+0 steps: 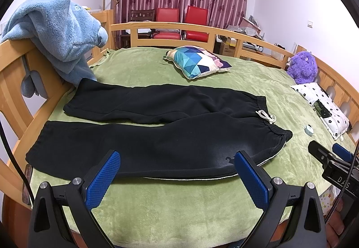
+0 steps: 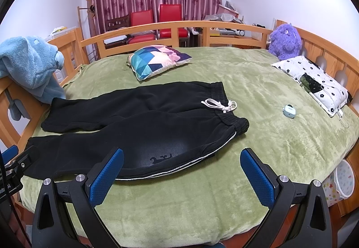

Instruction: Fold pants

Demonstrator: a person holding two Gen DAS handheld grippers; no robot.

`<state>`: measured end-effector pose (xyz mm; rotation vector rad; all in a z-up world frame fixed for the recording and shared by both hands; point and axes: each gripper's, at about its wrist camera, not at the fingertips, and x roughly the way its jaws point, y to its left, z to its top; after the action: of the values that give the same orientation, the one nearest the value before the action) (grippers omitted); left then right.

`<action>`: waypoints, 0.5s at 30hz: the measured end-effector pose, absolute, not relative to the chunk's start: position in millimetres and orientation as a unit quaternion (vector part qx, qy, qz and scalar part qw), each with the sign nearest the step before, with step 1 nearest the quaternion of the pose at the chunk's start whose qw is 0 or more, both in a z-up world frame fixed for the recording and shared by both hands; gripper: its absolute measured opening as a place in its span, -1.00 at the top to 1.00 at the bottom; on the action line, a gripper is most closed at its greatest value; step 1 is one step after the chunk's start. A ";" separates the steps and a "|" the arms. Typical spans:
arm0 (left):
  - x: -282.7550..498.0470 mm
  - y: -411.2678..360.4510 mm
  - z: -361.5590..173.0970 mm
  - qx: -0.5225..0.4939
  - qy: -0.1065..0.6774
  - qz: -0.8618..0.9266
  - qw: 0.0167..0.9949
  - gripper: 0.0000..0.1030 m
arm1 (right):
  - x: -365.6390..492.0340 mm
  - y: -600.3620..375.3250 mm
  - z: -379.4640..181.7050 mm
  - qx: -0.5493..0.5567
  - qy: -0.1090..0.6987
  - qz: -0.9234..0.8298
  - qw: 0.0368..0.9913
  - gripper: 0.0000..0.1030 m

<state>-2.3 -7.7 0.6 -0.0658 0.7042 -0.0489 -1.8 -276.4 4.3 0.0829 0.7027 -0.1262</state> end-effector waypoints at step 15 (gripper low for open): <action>36.7 27.5 -35.0 -0.059 0.381 0.010 0.923 -0.97 | 38.0 -308.3 -37.9 0.051 0.332 -0.058 0.940 -0.88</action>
<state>36.7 27.5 -35.0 -0.1203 0.7822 0.0206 38.0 -308.3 -37.9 0.1044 0.6772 -0.1186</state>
